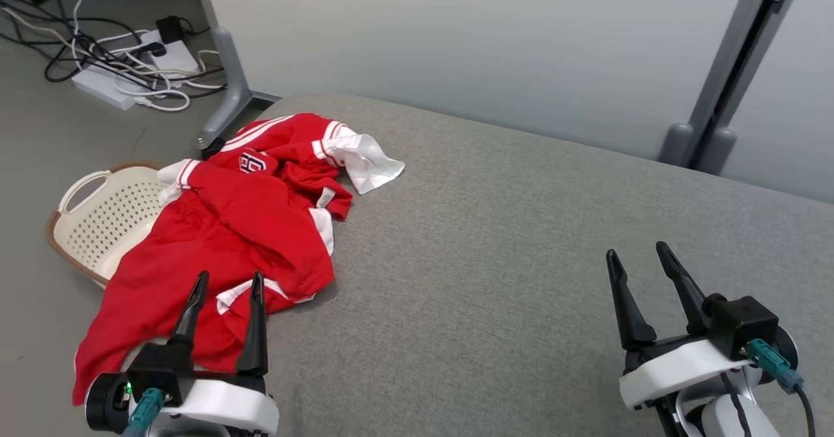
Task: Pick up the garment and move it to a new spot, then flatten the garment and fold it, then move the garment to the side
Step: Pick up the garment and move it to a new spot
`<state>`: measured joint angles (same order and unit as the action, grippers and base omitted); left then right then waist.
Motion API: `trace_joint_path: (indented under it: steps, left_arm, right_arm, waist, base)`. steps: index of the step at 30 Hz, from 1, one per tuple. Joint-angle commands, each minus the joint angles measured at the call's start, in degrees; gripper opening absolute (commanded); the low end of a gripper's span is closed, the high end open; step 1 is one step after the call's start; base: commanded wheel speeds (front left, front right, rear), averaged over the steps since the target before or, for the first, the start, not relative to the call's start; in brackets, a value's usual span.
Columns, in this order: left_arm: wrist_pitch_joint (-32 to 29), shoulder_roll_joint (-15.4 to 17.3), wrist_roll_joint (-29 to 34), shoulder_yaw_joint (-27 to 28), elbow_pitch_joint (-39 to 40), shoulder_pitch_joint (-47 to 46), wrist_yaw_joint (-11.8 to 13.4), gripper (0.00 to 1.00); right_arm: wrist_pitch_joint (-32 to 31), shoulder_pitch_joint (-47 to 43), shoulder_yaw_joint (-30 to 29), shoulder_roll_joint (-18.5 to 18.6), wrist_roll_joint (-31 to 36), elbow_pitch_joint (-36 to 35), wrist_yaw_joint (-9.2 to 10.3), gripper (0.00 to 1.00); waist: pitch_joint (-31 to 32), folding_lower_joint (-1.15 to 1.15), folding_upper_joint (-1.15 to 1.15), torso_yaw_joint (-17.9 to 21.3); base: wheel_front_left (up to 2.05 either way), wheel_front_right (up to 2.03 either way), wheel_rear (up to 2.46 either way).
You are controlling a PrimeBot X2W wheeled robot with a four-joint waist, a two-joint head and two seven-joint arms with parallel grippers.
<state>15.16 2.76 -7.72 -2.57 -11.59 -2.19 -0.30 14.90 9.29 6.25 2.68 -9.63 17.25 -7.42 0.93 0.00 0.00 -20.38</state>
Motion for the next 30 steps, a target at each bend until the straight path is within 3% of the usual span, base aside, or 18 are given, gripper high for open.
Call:
trace_joint_path:
  steps: [1,13,30]
  left_arm:
    - [0.1,0.2,0.1,0.3,0.0,0.5,-0.1,1.00]
    - [0.1,0.2,0.2,1.4,0.3,1.5,-0.1,1.00]
    - [0.1,0.2,-0.5,2.5,0.4,0.7,-0.2,1.00]
  right_arm:
    - [0.4,-0.3,0.2,0.4,0.0,0.0,-0.13,1.00]
    - [0.4,-0.8,1.5,0.4,-1.0,0.6,-0.13,1.00]
    - [0.4,-0.2,2.6,0.4,-2.0,-0.1,-0.13,1.00]
  waist:
    - [0.3,0.00,0.00,-1.6]
    - [1.1,0.00,0.00,-6.3]
    - [0.5,0.00,0.00,-6.2]
  base:
    - [0.00,0.00,0.00]
    - [0.00,0.00,0.00]
    - [0.00,0.00,0.00]
